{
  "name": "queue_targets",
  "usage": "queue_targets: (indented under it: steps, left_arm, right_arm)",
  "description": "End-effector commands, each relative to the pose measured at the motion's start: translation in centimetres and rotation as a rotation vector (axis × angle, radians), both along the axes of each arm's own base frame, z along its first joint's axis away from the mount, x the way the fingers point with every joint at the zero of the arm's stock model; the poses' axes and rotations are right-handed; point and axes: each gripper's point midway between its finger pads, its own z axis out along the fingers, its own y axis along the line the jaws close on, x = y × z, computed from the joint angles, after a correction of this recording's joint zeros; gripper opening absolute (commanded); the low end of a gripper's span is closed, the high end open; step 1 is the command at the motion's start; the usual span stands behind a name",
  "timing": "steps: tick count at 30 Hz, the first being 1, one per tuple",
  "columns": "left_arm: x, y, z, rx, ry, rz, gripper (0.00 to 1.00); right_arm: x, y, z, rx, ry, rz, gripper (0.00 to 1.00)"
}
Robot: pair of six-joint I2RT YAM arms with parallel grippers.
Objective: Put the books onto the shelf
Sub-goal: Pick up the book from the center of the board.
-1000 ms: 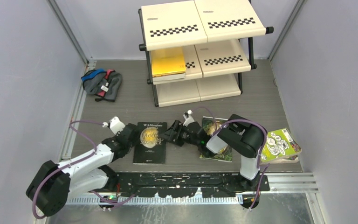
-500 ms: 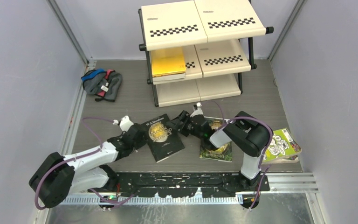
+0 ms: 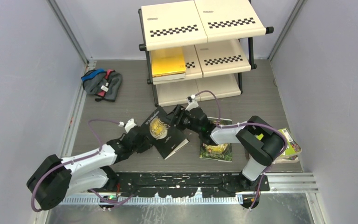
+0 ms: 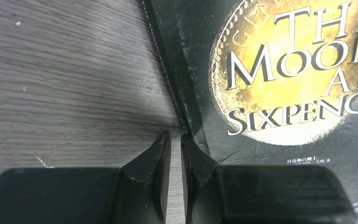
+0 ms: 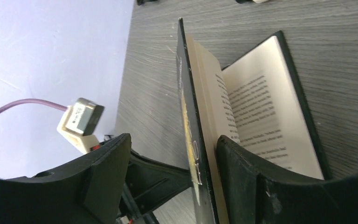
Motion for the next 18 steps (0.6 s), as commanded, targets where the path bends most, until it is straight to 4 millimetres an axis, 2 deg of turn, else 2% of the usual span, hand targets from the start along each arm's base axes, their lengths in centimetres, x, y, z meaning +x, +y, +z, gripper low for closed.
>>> queue_targets:
  steps: [1, 5, 7, 18]
  left_arm:
    - [0.9, -3.2, 3.8, -0.174, -0.084, -0.048, 0.18]
    - [0.8, -2.9, 3.9, -0.163, -0.086, -0.046, 0.19]
    - [0.8, -2.9, 3.9, -0.169, -0.089, -0.041, 0.19]
    - [0.8, -3.4, 2.9, -0.173, -0.062, -0.044, 0.19]
  right_arm:
    - [-3.1, 0.9, -1.5, -0.084, 0.042, 0.116, 0.73]
    - [-2.7, -1.1, -3.0, -0.223, 0.032, 0.066, 0.74]
    - [-2.8, -1.6, -3.1, -0.259, 0.026, 0.065, 0.74]
    - [-5.0, -1.0, -3.7, -0.192, 0.096, 0.151, 0.74]
